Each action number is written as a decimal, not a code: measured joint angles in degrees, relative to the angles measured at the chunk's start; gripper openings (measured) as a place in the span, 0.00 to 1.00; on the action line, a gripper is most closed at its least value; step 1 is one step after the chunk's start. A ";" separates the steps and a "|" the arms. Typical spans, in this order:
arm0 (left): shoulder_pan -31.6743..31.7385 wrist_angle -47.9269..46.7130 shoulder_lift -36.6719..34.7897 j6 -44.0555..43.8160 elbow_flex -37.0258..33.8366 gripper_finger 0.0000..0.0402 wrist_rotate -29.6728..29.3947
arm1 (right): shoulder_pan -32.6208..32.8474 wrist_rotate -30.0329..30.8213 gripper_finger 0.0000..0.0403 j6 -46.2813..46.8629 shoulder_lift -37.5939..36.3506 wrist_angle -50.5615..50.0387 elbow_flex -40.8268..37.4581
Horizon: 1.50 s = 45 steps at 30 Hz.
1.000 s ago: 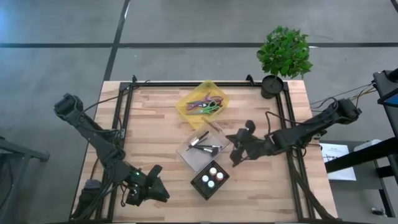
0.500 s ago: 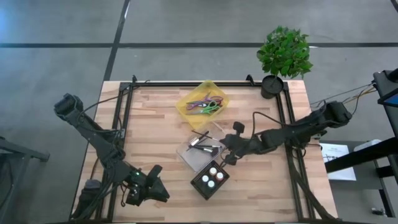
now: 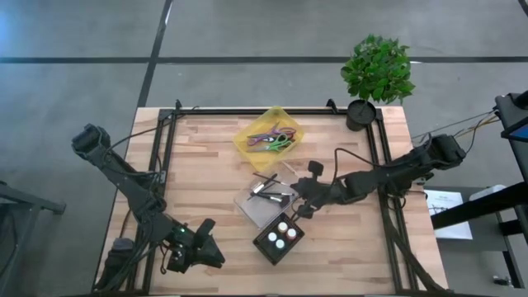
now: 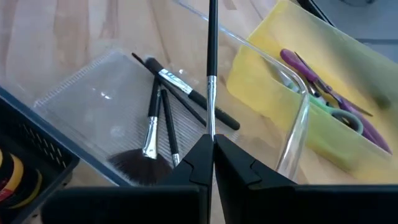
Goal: Pick & Place Paint Supplies
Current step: Put the eyeshadow brush into the transparent bin
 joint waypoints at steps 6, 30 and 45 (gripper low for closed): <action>0.00 0.04 0.00 -0.02 0.00 0.29 0.00 | 0.02 -0.45 0.02 -1.31 0.00 -0.48 0.57; -0.01 0.06 0.02 -0.15 0.00 0.29 0.00 | 0.02 -0.03 0.02 -0.18 0.00 -2.95 0.81; -0.01 0.04 0.02 -0.17 0.02 0.29 0.00 | -0.44 -3.17 0.02 4.79 0.00 -5.50 0.81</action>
